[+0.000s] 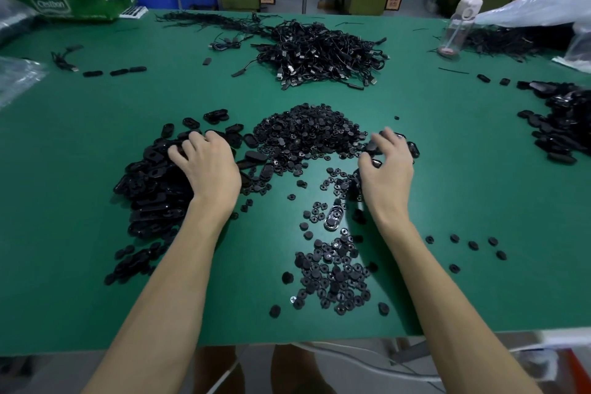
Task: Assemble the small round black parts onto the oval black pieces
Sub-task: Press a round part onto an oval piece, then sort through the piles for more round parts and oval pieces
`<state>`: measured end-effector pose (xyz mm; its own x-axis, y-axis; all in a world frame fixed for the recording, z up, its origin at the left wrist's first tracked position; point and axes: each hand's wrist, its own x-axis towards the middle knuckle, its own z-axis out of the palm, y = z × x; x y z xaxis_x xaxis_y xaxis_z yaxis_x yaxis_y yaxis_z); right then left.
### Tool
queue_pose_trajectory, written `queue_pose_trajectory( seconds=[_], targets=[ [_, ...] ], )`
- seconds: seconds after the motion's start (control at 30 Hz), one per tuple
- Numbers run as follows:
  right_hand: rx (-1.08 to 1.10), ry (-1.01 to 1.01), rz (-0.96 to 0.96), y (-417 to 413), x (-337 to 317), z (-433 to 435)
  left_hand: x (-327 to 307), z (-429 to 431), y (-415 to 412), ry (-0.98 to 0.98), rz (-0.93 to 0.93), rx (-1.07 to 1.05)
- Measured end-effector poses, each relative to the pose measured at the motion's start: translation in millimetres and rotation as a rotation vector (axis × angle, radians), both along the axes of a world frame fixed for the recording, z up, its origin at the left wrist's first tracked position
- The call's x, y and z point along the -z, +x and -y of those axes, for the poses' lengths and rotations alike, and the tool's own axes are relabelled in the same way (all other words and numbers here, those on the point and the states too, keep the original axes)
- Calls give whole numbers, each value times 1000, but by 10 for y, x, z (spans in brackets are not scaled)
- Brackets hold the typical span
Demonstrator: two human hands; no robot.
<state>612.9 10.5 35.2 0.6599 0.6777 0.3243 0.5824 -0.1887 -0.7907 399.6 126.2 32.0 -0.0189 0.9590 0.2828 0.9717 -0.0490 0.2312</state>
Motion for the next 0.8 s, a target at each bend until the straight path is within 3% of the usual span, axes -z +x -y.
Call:
queue_pose_trajectory(
  seconds=[0.23,0.43,0.57,0.73,0.8],
  targets=[
    [-280,-213,166,-104,68,-14,16,-10,-28,100,92,-9],
    [-220,-276,273,-119,87,-31,-60,3,40,332,468,135],
    [-256,-269,263,-125,90,-39,-109,151,265,89,824,350],
    [-255,-208,256,-142,79,-24,-44,381,464,-178,1008,634],
    [-253,-106,164,-154,51,0,-29,431,494,-264,1092,697]
  ],
)
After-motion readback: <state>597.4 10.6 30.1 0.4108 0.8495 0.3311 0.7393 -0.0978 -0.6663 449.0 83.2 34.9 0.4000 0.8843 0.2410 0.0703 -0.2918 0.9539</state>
